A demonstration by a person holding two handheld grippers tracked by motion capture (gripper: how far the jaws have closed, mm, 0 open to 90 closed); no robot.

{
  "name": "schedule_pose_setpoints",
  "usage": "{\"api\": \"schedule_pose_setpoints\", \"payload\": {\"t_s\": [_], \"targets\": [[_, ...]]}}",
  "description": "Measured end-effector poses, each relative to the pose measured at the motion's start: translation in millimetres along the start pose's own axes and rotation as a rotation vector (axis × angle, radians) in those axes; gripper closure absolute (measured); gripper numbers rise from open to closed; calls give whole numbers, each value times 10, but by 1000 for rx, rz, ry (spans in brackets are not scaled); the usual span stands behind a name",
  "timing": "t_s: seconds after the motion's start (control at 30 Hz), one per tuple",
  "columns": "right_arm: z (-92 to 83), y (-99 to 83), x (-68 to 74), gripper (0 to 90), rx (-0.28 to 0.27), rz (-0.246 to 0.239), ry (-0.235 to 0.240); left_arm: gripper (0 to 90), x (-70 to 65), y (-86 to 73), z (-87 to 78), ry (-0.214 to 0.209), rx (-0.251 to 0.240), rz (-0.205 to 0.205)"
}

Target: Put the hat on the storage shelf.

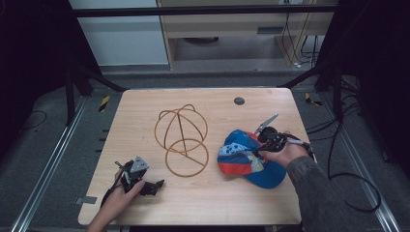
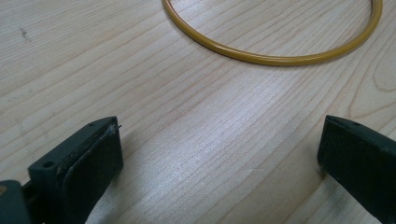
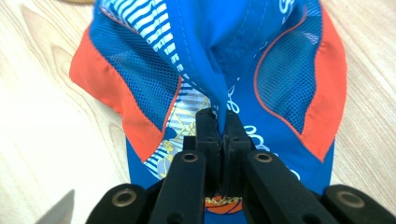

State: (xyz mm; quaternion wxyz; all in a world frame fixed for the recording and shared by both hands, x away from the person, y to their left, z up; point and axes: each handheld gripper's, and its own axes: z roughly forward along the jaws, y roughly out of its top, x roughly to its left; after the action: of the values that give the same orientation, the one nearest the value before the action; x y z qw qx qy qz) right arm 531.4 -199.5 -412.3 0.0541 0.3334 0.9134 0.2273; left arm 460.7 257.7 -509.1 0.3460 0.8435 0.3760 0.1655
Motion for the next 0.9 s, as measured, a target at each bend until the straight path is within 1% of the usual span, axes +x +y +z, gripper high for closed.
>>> {"api": "schedule_pose_setpoints", "payload": {"t_s": [0.13, 0.2, 0.47, 0.53, 0.63, 0.73, 0.77, 0.9], "targets": [[-107, 14, -5, 894, -14, 4, 3, 0, -2, -1, -1, 2, 0, 0], [-172, 34, -3, 896, -22, -5, 3, 0, -3, -2, -1, 2, 0, -1], [-452, 170, 3, 897, -67, -21, -11, 0, -2, -2, -1, 2, 0, 0], [-524, 212, -1, 897, -77, -28, -24, 0, -2, -2, -1, 2, -1, -1], [-658, 278, -9, 897, -107, -29, -40, 0, -3, -2, 0, 2, -2, -3], [-755, 328, -10, 897, -127, -27, -46, 0, -6, -2, 1, 4, -5, -5], [-788, 347, -10, 897, -130, -30, -50, 0, -3, -1, 1, 5, -5, 0], [-923, 417, -4, 898, -149, -39, -64, 0, -4, -1, 2, 4, -6, -3]]}}
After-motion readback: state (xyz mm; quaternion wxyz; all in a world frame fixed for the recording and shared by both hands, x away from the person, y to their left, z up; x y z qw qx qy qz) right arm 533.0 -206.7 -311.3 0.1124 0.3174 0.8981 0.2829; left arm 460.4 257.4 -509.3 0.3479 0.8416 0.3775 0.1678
